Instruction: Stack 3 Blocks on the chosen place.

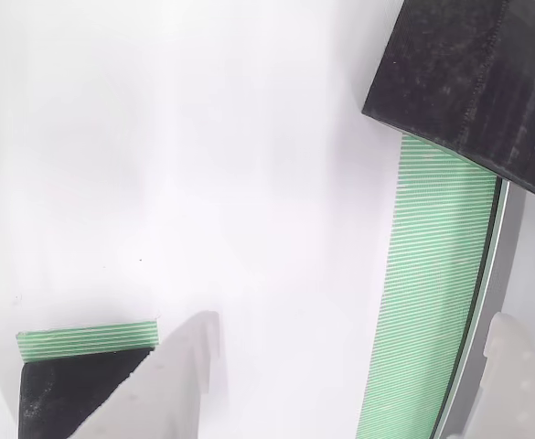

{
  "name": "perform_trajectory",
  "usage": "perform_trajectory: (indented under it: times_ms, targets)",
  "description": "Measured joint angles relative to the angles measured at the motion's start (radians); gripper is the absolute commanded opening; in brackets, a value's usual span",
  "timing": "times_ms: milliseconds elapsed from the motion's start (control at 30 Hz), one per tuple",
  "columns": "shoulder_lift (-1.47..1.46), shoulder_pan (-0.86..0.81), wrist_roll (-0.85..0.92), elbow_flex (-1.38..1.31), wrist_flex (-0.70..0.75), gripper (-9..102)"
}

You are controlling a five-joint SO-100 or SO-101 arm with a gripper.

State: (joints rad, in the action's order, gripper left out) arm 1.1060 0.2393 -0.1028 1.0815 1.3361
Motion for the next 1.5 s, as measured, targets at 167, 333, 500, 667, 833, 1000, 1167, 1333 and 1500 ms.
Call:
perform_trajectory:
  times_ms: [167,333,500,667,833,1000,1167,1333,1500]
  targets:
    - [-0.025,0.034,0.0,-0.086,-0.057,35]
    - [-0.146,0.048,0.0,-0.215,-0.08,35]
    - [-0.262,0.08,0.0,-0.351,-0.08,35]
    - [-0.324,0.103,0.0,-0.445,-0.083,35]
    - [-0.365,0.144,0.014,-0.491,-0.086,35]
    - [-0.413,0.15,0.041,-0.537,-0.095,35]
    - [-0.436,0.175,0.052,-0.552,-0.095,35]
    - [-0.465,0.173,0.069,-0.555,-0.095,35]
    - [-0.471,0.169,0.069,-0.557,-0.072,35]
